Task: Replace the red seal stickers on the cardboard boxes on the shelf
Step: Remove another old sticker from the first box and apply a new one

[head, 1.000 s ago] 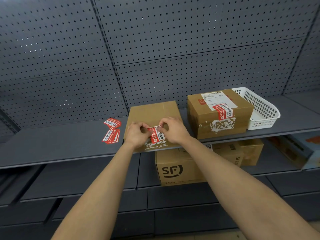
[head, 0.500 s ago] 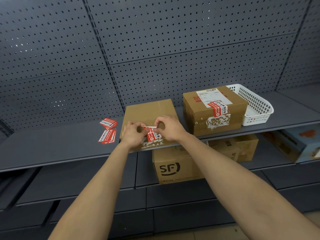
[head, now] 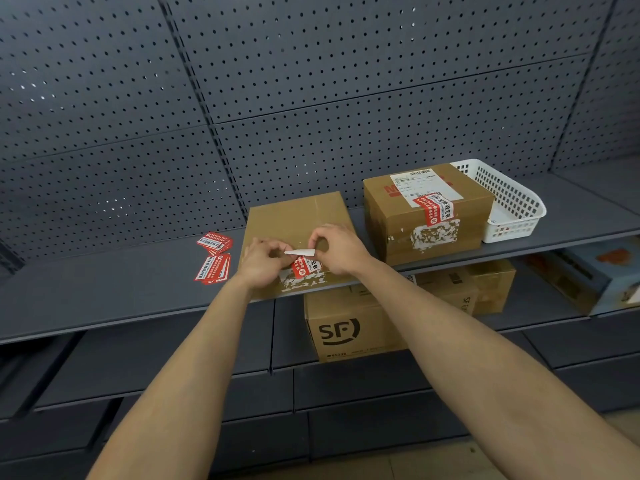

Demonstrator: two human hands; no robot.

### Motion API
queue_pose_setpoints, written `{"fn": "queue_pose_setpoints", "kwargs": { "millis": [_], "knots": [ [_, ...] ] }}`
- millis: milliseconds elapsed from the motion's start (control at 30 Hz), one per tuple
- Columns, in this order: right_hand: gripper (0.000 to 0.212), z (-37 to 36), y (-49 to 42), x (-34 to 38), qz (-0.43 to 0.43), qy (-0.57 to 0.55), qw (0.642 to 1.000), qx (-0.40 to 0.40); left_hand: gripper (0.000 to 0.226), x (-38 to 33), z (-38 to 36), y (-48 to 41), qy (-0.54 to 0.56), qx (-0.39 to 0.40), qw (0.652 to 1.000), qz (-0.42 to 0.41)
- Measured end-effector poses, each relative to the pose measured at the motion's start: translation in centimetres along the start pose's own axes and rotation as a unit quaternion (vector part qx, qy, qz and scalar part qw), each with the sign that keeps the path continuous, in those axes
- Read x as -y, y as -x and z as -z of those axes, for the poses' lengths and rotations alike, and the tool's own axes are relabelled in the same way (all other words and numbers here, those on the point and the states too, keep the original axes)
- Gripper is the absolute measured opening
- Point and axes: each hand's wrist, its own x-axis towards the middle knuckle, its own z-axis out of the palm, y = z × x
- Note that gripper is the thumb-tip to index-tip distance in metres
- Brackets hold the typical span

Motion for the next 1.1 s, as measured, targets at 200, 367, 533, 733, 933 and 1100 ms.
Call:
{"fn": "queue_pose_setpoints", "kwargs": {
  "millis": [200, 367, 533, 733, 933, 1100],
  "knots": [
    [0.015, -0.2, -0.3, -0.2, -0.001, -0.016, 1.0, -0.003, 0.022, -0.5, 0.3, 0.5, 0.048, 0.017, 0.999, 0.016],
    [0.017, -0.4, -0.5, -0.5, 0.006, -0.02, 1.0, 0.002, 0.029, -0.5, 0.1, 1.1, 0.04, -0.014, 0.999, -0.004],
    [0.019, -0.3, -0.6, -0.6, 0.004, -0.026, 1.0, 0.006, 0.013, -0.5, -0.5, 0.9, 0.019, -0.035, 0.999, -0.003],
    [0.019, -0.3, -0.7, -0.6, -0.006, -0.038, 0.999, 0.004, 0.016, -0.9, -0.1, 1.0, 0.063, -0.012, 0.998, 0.022],
    [0.021, -0.2, -0.7, -0.5, -0.016, -0.045, 0.999, 0.0, 0.012, -1.1, 0.4, 1.2, 0.109, 0.014, 0.993, 0.03],
    [0.035, -0.1, -0.8, -0.5, -0.03, -0.041, 0.999, 0.012, 0.02, -1.1, 0.1, 2.3, 0.104, -0.035, 0.994, 0.004]
  ]
}}
